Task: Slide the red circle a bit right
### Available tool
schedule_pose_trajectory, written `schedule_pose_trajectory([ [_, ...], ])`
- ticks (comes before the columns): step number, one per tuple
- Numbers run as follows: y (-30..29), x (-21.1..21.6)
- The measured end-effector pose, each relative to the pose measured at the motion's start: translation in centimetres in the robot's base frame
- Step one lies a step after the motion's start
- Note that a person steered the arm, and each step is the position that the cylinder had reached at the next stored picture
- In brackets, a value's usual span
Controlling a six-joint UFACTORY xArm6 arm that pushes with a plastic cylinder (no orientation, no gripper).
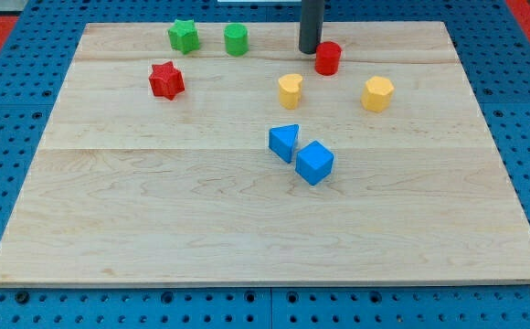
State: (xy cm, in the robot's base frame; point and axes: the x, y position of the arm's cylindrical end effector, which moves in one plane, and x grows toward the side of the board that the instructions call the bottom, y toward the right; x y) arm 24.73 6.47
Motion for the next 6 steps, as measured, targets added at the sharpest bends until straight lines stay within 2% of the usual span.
schedule_pose_trajectory([
  [2,-3.5,1.2],
  [3,-3.2,3.8],
  [4,-2.3,4.3],
  [5,-1.0,3.0],
  [6,2.5,2.7],
])
